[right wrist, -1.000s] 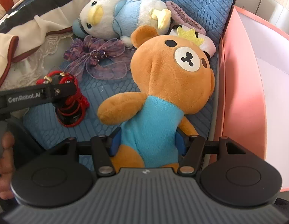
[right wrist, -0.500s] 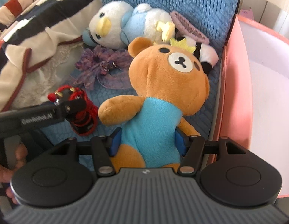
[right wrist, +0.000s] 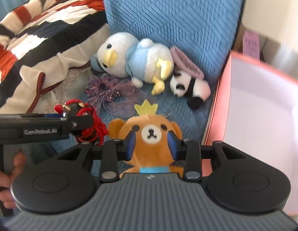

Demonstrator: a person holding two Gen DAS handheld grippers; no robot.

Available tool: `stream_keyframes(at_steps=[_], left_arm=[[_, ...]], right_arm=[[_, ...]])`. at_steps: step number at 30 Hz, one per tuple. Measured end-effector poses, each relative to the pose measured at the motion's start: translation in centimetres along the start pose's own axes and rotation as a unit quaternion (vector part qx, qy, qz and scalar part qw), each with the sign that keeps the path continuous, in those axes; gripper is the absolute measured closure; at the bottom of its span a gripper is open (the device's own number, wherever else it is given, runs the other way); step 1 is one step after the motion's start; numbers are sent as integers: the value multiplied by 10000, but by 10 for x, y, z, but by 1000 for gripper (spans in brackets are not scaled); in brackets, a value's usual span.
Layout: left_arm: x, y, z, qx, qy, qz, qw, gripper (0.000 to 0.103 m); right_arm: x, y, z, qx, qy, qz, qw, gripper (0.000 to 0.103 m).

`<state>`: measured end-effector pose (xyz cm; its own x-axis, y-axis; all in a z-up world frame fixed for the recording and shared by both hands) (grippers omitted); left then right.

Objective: Organize objects
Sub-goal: 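Lift the figurine with the left tool while the right tool lifts the bear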

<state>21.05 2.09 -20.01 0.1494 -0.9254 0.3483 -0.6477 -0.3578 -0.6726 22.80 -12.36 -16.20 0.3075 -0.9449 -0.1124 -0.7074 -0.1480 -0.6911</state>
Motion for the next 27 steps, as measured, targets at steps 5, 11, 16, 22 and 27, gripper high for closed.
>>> stream_keyframes(at_steps=[5, 11, 16, 22, 27], left_arm=[[-9, 10, -1, 81, -47, -181, 9998, 39], [-21, 36, 9, -95, -142, -277, 9995, 39], [-27, 44, 14, -79, -192, -263, 9994, 39], [-29, 52, 21, -57, -182, -44, 9998, 39], [-33, 56, 24, -122, -125, -52, 9998, 39]], right_arm=[[-6, 21, 5, -88, -119, 150, 9998, 63], [-13, 37, 20, -140, -35, -159, 9998, 61], [-16, 49, 36, -281, -119, -218, 9993, 49], [-3, 65, 57, -405, 67, -41, 9991, 36], [-7, 71, 67, -481, 2, -48, 9988, 33]])
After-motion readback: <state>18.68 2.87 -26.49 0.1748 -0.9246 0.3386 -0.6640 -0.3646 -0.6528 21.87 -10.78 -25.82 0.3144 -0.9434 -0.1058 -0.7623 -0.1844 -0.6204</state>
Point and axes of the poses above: each gripper's, at about its wrist camera, not at the fingertips, and z roughly the way its jaws point, x to its right, y to its underside, the point moved 10 cm from there along z, roughly the way its jaws point, and after that the axes turned 12 degrees about x, right-handed, at the moved point
